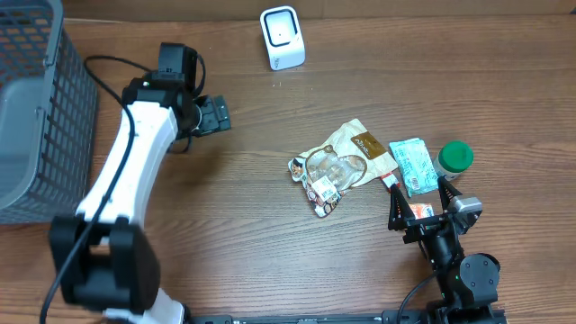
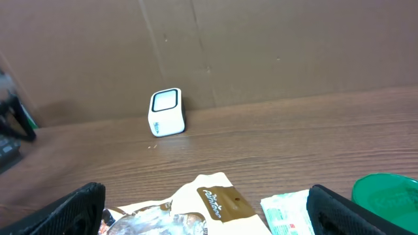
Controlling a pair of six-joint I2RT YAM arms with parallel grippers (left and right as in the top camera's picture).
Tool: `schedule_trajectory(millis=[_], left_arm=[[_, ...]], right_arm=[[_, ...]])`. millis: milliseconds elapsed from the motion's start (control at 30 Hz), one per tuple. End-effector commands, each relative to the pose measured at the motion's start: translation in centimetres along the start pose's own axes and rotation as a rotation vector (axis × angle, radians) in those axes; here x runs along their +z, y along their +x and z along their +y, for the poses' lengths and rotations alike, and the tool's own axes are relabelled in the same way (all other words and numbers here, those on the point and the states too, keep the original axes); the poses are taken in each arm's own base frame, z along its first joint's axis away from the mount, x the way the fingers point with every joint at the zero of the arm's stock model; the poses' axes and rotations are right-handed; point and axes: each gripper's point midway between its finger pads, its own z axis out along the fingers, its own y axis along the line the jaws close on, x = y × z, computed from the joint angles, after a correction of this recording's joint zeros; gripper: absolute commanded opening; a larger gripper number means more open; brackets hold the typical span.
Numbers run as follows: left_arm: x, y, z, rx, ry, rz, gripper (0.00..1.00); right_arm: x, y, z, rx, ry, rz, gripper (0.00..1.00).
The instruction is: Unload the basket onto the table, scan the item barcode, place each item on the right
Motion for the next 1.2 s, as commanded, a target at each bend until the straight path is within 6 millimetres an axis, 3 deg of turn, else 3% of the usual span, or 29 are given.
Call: schedule_trajectory(millis=[0, 100, 233, 333, 433, 567, 700, 800, 1033, 1167], left_arm=[[-9.2, -1.2, -2.3, 0.058, 0.108, -0.222, 1.0], [-15.4, -0.7, -3.0, 0.077, 0.185, -0.365, 1.0], [-22.2, 0.5, -2.5, 0.079, 0.264, -0.524, 1.0], [-25.8, 1.5, -1.7, 0.073, 0.303, -0.613, 1.0], [-27.9, 2.3, -1.2, 0.069, 0.327, -0.667, 1.0], [-28.6, 2.7, 0.1, 0.109, 0.262, -0.709, 1.0], [-28.0, 3.8, 1.3, 0.132, 0.209, -0.698, 1.0], [-26.7, 5.1, 1.9, 0.134, 0.2, -0.674, 1.0], [-20.9, 9.2, 3.5, 0.143, 0.18, -0.607, 1.0], [-20.8, 9.0, 2.7, 0.138, 0.274, -0.756, 1.0]], right_arm=[[0.0, 0.1, -0.3, 0.003, 0.011, -0.007, 1.0], [0.0, 0.1, -0.3, 0.003, 0.011, -0.007, 1.0], [0.0, 0.1, -0.3, 0.003, 0.011, -0.007, 1.0], [0.0, 0.1, -0.3, 0.003, 0.011, -0.007, 1.0], [0.0, 0.1, -0.3, 0.003, 0.011, -0.007, 1.0], [0.0, 0.1, -0.3, 0.003, 0.011, -0.007, 1.0], [0.0, 0.1, -0.3, 0.003, 0.011, -0.007, 1.0], [0.0, 0.1, -0.3, 0.003, 0.011, -0.007, 1.0], [0.0, 0.1, -0.3, 0.003, 0.011, -0.007, 1.0], [0.0, 0.1, -0.3, 0.003, 0.011, -0.007, 1.0]])
